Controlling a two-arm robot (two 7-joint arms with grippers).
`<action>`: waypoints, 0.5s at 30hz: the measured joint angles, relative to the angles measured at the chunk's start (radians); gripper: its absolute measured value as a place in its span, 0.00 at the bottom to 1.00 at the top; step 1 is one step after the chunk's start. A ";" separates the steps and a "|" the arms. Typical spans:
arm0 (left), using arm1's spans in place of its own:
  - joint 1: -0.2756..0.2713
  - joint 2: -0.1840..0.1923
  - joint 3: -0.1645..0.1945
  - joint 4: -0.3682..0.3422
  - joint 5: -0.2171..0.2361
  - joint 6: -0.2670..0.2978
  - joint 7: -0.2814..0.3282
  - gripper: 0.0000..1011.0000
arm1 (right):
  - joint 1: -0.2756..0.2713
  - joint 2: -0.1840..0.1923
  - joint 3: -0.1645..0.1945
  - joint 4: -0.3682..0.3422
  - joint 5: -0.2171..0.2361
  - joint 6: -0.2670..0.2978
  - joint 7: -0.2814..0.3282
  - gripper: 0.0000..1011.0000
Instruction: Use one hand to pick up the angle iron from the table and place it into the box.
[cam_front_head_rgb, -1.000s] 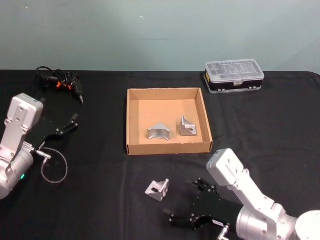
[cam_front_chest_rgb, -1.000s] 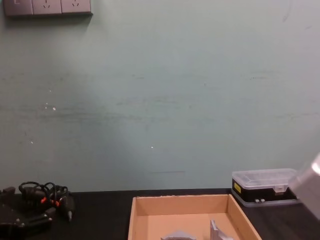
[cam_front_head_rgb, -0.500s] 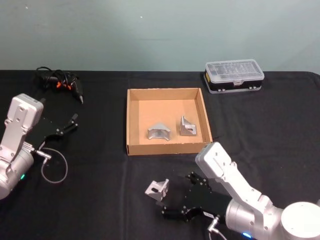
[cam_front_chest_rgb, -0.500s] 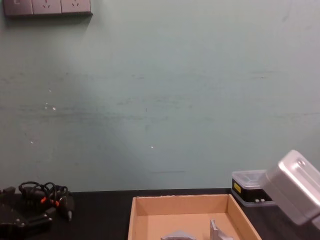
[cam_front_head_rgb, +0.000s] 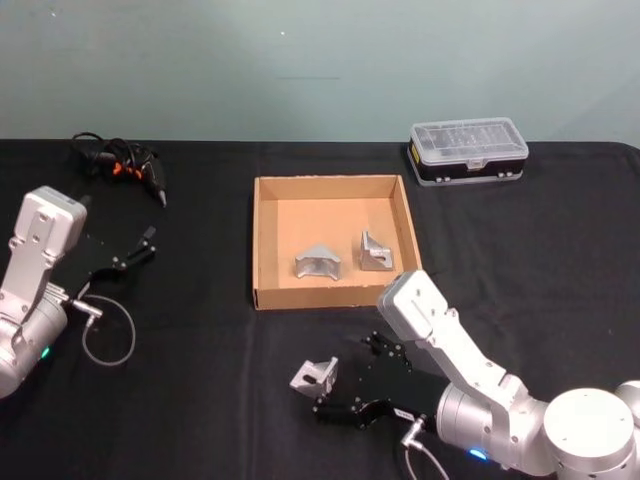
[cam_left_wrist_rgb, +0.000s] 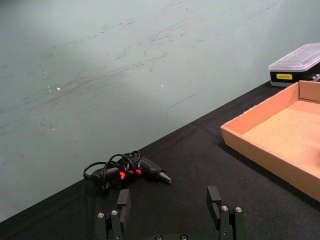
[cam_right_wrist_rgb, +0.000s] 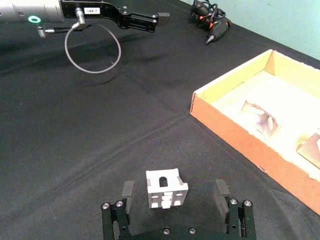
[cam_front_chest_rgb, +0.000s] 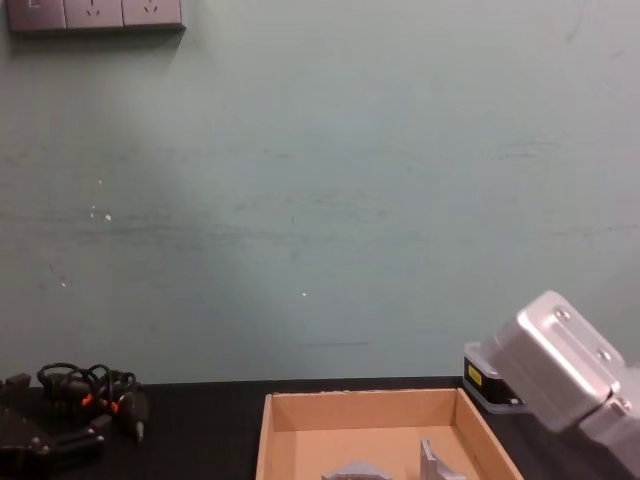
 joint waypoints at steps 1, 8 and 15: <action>0.000 0.000 0.000 0.000 0.000 0.000 0.000 0.99 | 0.001 -0.001 -0.001 0.002 -0.001 0.000 0.000 0.99; 0.000 0.000 0.000 0.000 0.000 0.000 0.000 0.99 | 0.012 -0.014 -0.010 0.018 -0.004 0.003 0.001 0.99; 0.000 0.000 0.000 0.000 0.000 0.000 0.000 0.99 | 0.019 -0.022 -0.013 0.026 -0.007 0.003 0.003 0.99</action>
